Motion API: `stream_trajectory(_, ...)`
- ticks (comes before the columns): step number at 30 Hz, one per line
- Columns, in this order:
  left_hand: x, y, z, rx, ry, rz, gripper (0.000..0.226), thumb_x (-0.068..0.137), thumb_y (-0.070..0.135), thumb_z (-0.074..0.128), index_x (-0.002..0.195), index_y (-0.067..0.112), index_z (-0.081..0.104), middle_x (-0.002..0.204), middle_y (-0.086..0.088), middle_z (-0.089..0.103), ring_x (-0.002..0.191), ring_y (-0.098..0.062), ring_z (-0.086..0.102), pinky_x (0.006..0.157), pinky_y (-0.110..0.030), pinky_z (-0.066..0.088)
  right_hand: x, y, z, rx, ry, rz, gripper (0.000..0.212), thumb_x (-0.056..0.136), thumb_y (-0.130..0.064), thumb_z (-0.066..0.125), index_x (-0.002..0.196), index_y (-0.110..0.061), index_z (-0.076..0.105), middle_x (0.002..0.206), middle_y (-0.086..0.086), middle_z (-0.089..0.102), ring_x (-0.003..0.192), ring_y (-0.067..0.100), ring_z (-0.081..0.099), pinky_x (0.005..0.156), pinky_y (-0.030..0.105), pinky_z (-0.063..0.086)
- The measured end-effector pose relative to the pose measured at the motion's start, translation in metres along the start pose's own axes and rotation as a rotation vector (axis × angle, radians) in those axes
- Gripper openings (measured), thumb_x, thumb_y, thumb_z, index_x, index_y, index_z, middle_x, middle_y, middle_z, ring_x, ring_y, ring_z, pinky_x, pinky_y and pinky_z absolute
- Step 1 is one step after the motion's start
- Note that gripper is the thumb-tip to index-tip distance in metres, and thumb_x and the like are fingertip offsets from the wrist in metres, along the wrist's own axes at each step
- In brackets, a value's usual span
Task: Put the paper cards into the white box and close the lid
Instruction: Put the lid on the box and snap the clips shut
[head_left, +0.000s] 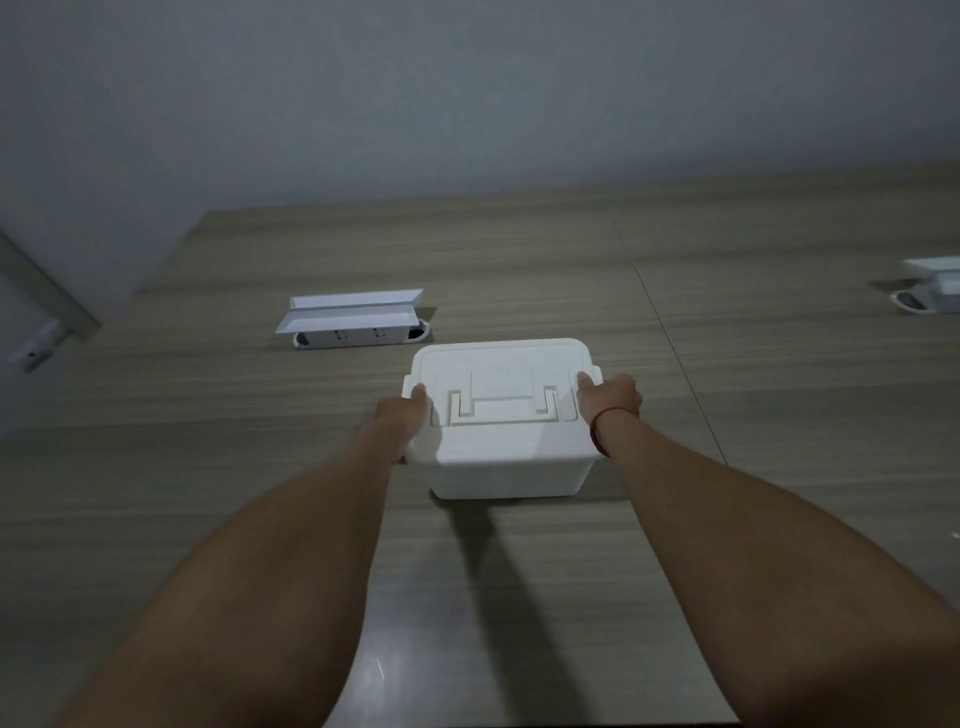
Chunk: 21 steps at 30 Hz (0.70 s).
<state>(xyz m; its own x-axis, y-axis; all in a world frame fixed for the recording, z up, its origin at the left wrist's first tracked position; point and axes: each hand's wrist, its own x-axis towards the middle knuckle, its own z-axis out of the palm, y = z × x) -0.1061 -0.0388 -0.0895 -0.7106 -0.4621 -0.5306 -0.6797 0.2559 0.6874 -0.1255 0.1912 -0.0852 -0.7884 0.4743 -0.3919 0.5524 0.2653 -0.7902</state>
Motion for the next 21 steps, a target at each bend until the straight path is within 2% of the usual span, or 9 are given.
stream_trajectory(2,-0.001,-0.003,0.008,0.025,0.006,0.016,0.070,0.095,0.053,0.035,0.136,-0.002,0.044,0.135,-0.021,0.054,0.117,-0.037,0.056,0.100,-0.042,0.048,0.001,0.001,-0.001,0.007,-0.038,0.039,0.059,0.090,-0.039,0.058,0.132,0.002,0.049,0.139,0.019,0.053,0.126,0.036,0.053,0.103,0.038,0.043)
stream_trajectory(4,-0.001,-0.006,0.013,0.015,0.023,0.013,0.072,0.095,0.053,0.034,0.140,-0.002,0.040,0.141,-0.021,0.049,0.123,-0.037,0.051,0.104,-0.042,0.044,0.001,0.005,-0.002,0.000,-0.079,0.073,0.066,0.090,-0.047,0.053,0.134,0.002,0.048,0.139,0.018,0.053,0.126,0.035,0.053,0.103,0.037,0.042)
stream_trajectory(8,-0.001,-0.005,0.014,0.134,0.220,0.032,0.073,0.090,0.055,0.044,0.137,-0.001,0.042,0.144,-0.022,0.040,0.132,-0.038,0.040,0.108,-0.045,0.037,0.003,0.012,0.001,0.063,-0.083,0.089,0.068,0.088,-0.051,0.053,0.132,0.001,0.051,0.136,0.017,0.056,0.124,0.035,0.055,0.101,0.037,0.044)
stream_trajectory(11,0.001,-0.008,0.012,0.197,0.364,0.179,0.064,0.087,0.052,0.053,0.116,-0.004,0.060,0.128,-0.022,0.055,0.119,-0.037,0.052,0.098,-0.046,0.047,0.003,0.014,0.003,0.078,-0.070,0.106,0.068,0.085,-0.055,0.055,0.128,-0.003,0.055,0.134,0.016,0.058,0.123,0.035,0.055,0.105,0.039,0.043)
stream_trajectory(13,0.002,-0.013,0.013,0.127,0.386,0.238,0.060,0.086,0.051,0.056,0.106,-0.004,0.065,0.116,-0.022,0.062,0.109,-0.036,0.059,0.090,-0.046,0.052,0.003,0.015,0.001,0.088,-0.023,0.118,0.070,0.080,-0.057,0.060,0.125,-0.004,0.058,0.133,0.018,0.057,0.122,0.036,0.054,0.107,0.041,0.043)
stream_trajectory(17,0.001,-0.018,0.021,0.012,0.338,0.328,0.046,0.094,0.038,0.049,0.115,0.000,0.060,0.115,-0.022,0.064,0.108,-0.036,0.059,0.088,-0.038,0.047,0.001,0.017,0.003,0.123,0.051,0.104,0.072,0.076,-0.054,0.066,0.124,-0.001,0.055,0.130,0.017,0.059,0.118,0.036,0.058,0.098,0.040,0.046)
stream_trajectory(21,0.000,-0.011,0.024,0.049,0.381,0.399,0.039,0.097,0.025,0.043,0.103,-0.006,0.065,0.105,-0.026,0.066,0.101,-0.038,0.061,0.081,-0.038,0.046,-0.004,0.015,0.006,0.089,0.116,0.055,0.064,0.079,-0.052,0.065,0.118,-0.002,0.055,0.125,0.017,0.061,0.114,0.038,0.059,0.099,0.043,0.047)
